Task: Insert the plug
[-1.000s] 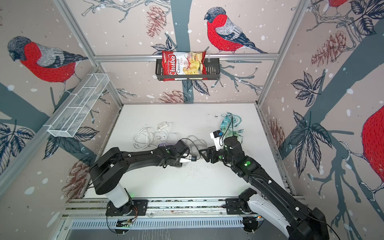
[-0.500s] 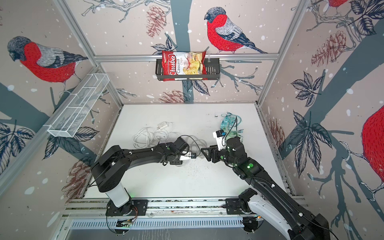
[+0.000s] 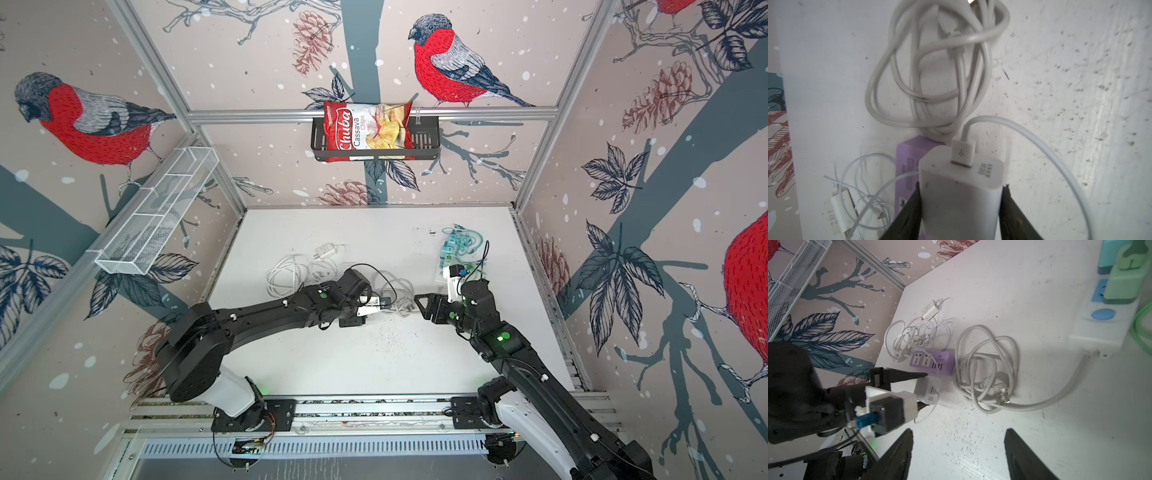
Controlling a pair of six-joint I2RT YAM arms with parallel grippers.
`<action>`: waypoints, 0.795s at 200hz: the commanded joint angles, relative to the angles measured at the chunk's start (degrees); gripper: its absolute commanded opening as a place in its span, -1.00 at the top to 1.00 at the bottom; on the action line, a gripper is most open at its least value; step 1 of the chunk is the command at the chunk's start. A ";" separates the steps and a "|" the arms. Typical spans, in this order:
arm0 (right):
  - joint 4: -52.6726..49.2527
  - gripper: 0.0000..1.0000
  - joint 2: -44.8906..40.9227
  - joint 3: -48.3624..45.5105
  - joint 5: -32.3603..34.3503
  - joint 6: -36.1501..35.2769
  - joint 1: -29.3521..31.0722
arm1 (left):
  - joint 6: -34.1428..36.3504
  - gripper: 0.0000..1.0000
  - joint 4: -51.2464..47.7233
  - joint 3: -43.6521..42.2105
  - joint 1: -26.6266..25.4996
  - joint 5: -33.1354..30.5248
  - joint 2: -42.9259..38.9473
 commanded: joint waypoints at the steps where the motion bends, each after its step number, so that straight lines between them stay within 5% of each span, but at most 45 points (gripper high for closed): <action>1: 2.31 -0.35 -0.21 -0.46 -4.00 3.20 -0.28 | -2.74 0.26 4.87 -0.68 0.13 3.40 -2.41; 77: 9.59 -0.19 5.86 0.77 -12.10 10.03 2.53 | -6.56 0.24 34.51 -14.16 -2.27 2.97 -10.21; 159: 9.19 -0.19 20.10 10.20 -4.00 8.34 12.42 | -8.05 0.24 43.07 -20.44 -2.62 0.87 -12.97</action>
